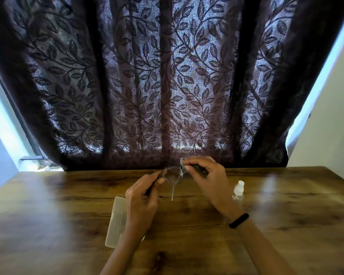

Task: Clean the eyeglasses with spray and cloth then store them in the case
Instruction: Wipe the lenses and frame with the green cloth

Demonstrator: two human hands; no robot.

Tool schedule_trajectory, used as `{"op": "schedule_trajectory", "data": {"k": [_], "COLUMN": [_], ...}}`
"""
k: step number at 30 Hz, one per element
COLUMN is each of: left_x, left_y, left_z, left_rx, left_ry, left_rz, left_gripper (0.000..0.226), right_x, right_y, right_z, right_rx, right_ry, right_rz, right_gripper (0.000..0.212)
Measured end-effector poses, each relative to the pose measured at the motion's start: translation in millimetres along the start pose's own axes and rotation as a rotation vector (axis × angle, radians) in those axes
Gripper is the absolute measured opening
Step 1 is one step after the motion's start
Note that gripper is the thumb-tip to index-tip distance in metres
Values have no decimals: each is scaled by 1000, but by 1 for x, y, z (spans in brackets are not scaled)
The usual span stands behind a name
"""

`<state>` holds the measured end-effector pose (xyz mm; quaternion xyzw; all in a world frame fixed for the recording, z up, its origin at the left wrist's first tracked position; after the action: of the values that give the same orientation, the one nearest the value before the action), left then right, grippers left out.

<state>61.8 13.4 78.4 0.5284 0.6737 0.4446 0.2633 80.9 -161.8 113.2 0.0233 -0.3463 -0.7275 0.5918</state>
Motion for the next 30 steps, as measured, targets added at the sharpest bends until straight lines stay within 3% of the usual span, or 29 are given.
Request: {"op": "schedule_trajectory", "data": {"k": [7,15,22,30], "left_x": [1,0,-1,0], "left_y": [0,2,1,2], "left_z": [-3,-4,-9,-7], "left_rx": [-20,-10,-37,-40], "left_ry": [4,-11,18,21], "left_rz": [23,-15,1,-19], "left_gripper": [24,22,24,23], "right_x": [11,-3,6,5], "right_y": [14,-4,11,-15], "right_z": [-29,2,-22,-17], "right_rx": [-191,17,-168,-114], "right_ry": [87,34,131,100], "right_rz": [-70,-60,-60,-200], "right_gripper": [15,14,16,16]}}
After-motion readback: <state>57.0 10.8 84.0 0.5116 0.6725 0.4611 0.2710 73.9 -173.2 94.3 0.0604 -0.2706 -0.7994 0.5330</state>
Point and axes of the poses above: each hand's wrist, its own y-axis towards the middle knuckle, its own x-axis out of the back of the hand, z = x × y, the point moved 5 cm from there along y, towards the middle knuckle, and after that the axes turned 12 degrees about -x, right-handed, at the moved point
